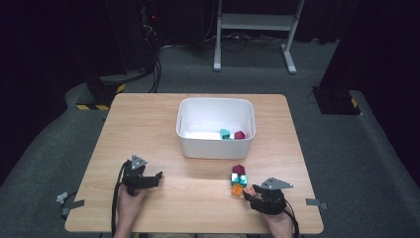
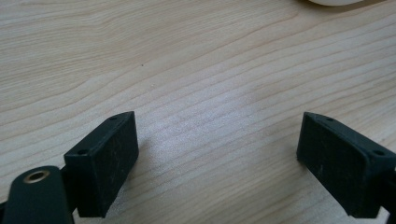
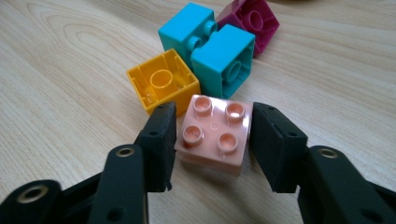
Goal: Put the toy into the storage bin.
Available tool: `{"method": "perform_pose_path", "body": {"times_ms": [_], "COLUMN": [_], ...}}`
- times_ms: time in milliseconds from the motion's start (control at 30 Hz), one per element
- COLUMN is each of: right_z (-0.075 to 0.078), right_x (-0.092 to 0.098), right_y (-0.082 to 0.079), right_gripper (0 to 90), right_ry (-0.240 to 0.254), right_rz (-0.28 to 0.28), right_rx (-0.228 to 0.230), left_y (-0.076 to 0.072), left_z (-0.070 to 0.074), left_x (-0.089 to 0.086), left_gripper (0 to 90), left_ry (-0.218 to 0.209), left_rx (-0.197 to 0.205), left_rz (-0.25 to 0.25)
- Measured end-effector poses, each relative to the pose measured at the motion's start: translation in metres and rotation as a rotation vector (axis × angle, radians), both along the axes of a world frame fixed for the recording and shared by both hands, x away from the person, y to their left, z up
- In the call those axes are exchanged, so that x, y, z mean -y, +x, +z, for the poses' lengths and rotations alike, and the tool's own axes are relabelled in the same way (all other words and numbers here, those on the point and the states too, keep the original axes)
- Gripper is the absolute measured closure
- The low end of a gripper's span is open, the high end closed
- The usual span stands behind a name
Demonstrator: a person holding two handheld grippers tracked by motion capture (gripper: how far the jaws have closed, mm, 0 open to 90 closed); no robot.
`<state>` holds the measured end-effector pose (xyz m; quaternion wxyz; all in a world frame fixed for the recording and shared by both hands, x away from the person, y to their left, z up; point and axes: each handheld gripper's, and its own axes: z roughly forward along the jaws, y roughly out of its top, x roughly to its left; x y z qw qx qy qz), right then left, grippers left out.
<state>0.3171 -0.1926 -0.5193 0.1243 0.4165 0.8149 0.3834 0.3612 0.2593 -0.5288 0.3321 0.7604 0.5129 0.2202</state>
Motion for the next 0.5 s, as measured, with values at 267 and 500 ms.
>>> {"method": "perform_pose_path", "body": {"times_ms": [267,500], "right_z": [-0.0001,0.0027], "right_x": [0.002,0.0036], "right_y": [-0.0001,0.0003], "right_gripper": [58.0,58.8], "right_ry": [-0.008,-0.013], "right_rz": [0.0,0.003], "right_rx": [-0.001,0.007], "left_y": [0.0,0.0], "left_z": [0.0,0.0], "left_x": [0.0,0.0], "left_gripper": [13.0,13.0], "left_ry": [0.0,0.0], "left_rx": [-0.001,0.0], "left_rz": [0.0,0.0]}}
